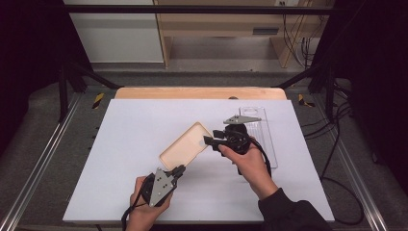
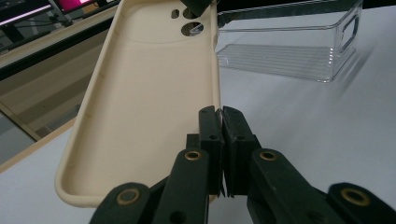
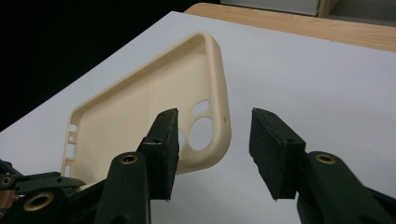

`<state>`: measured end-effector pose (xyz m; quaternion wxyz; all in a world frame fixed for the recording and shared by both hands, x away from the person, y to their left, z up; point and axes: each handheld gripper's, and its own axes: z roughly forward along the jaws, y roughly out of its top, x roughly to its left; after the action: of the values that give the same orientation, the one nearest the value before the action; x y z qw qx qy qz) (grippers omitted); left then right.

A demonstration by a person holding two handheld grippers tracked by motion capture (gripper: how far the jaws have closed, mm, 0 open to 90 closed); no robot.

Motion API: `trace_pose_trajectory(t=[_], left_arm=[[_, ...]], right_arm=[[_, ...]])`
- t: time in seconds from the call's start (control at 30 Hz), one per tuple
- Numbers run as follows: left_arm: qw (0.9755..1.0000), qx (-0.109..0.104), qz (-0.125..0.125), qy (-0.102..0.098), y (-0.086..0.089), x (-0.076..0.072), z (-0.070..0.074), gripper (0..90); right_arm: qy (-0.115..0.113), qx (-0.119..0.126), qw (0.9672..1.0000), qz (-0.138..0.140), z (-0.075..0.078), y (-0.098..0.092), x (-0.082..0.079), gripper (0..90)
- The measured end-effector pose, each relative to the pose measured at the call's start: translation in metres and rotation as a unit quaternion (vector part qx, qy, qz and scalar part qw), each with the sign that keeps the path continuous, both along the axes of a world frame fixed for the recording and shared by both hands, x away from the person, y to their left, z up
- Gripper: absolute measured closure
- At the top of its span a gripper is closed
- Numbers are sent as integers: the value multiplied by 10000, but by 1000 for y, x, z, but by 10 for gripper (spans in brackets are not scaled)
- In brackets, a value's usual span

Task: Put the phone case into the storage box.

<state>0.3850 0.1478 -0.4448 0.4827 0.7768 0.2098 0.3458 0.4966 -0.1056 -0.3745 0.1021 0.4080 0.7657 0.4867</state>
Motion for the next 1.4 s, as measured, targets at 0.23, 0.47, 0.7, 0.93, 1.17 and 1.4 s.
trace_pose_trajectory(t=[0.23, 0.47, 0.7, 0.93, 1.17, 1.4], left_arm=[[10000, -27, 1, -17, 0, 0, 0, 877], [9999, -78, 38, 69, 1, 2, -2, 877], [9998, -56, 31, 185, -1, 4, -6, 877], [9994, -135, 49, 314, 0, 7, -9, 879], [9990, -277, 89, 337, 2, 11, -12, 756], [9977, -597, 117, 305, 10, 13, -9, 618]], right_arm=[[111, 212, 9997, 102, 0, 2, 0, 606], [-40, 147, 9999, 52, 1, 5, -3, 689], [-122, 140, 9998, -35, 2, 7, -5, 754], [-195, 147, 9997, -50, 2, 9, -4, 785], [-294, 88, 9995, -14, 6, 13, -3, 788], [-453, -79, 9988, -184, 11, 4, 6, 791]])
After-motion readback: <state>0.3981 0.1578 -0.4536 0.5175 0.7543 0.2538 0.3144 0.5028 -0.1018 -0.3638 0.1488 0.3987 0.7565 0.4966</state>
